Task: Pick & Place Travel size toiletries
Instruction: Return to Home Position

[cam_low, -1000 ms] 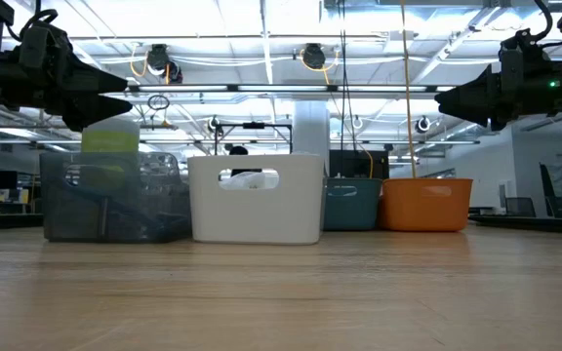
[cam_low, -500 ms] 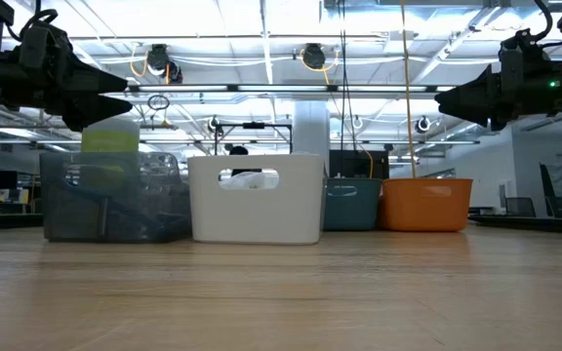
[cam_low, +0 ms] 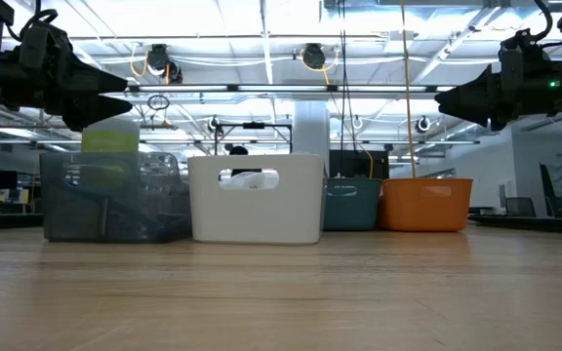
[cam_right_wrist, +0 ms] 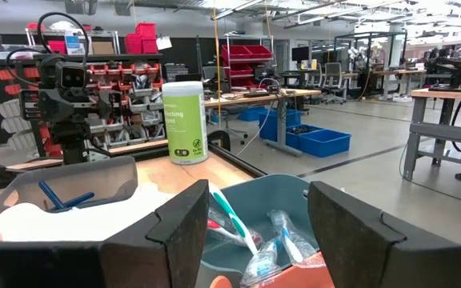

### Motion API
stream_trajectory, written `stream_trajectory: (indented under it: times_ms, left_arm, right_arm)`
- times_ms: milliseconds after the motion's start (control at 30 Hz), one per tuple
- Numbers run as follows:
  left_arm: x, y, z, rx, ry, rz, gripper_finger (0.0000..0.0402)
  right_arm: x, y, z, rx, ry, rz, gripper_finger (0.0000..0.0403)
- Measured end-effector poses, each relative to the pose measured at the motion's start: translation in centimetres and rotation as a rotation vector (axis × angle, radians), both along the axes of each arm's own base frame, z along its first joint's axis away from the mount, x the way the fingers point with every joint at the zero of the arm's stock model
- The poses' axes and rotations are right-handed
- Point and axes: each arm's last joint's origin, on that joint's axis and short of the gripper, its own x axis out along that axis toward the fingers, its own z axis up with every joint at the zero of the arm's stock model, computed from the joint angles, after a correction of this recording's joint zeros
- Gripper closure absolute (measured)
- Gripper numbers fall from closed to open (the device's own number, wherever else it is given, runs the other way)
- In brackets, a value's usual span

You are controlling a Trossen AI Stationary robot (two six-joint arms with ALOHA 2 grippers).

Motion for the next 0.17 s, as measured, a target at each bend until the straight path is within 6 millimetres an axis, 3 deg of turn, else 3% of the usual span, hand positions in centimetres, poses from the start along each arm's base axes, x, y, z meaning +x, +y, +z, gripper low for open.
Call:
stream_trajectory:
  times_ms: [167]
  left_arm:
    - [0.00, 0.00, 0.00, 0.000, 0.000, 0.000, 0.0096]
  right_arm:
    - [0.00, 0.00, 0.00, 0.000, 0.000, 0.000, 0.0202]
